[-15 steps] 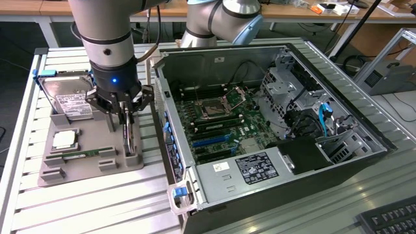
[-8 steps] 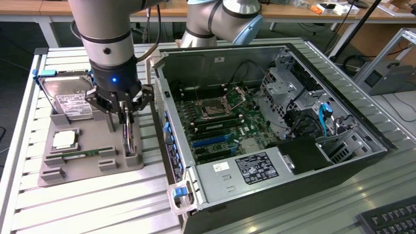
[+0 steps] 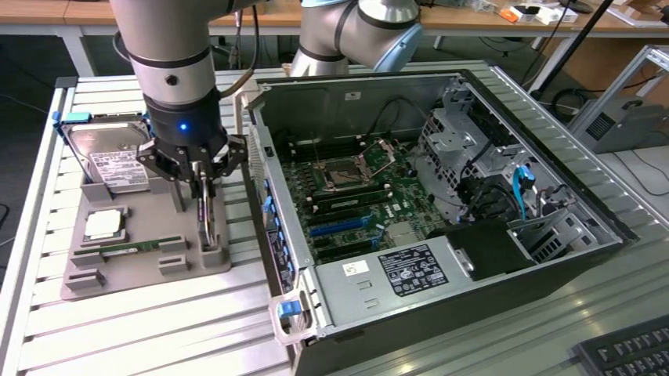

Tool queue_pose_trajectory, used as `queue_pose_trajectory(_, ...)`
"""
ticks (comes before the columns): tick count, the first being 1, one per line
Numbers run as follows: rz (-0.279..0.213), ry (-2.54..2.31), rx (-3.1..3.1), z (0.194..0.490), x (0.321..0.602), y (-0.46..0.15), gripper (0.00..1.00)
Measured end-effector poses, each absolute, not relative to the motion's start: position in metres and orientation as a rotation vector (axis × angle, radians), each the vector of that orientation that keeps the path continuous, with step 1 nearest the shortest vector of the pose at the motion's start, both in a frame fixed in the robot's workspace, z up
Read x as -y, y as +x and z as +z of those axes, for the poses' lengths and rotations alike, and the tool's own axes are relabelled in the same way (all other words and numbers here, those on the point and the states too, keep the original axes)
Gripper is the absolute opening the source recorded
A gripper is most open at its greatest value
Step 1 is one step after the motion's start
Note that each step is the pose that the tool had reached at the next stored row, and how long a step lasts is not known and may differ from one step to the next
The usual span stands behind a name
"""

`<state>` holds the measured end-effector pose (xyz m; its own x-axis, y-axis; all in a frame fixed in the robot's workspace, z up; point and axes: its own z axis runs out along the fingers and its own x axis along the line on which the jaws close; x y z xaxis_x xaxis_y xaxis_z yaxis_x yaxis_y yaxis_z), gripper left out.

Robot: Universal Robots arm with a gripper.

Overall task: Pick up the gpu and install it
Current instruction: 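Pick up the gpu and move the gpu toward the slot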

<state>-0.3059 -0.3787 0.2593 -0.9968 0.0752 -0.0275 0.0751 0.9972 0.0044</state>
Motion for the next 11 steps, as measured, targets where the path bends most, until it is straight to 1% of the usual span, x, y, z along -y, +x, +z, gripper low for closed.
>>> queue_pose_trajectory(11, 0.012, 0.117, -3.112, 0.2624, 0.379, -0.3059, 0.27)
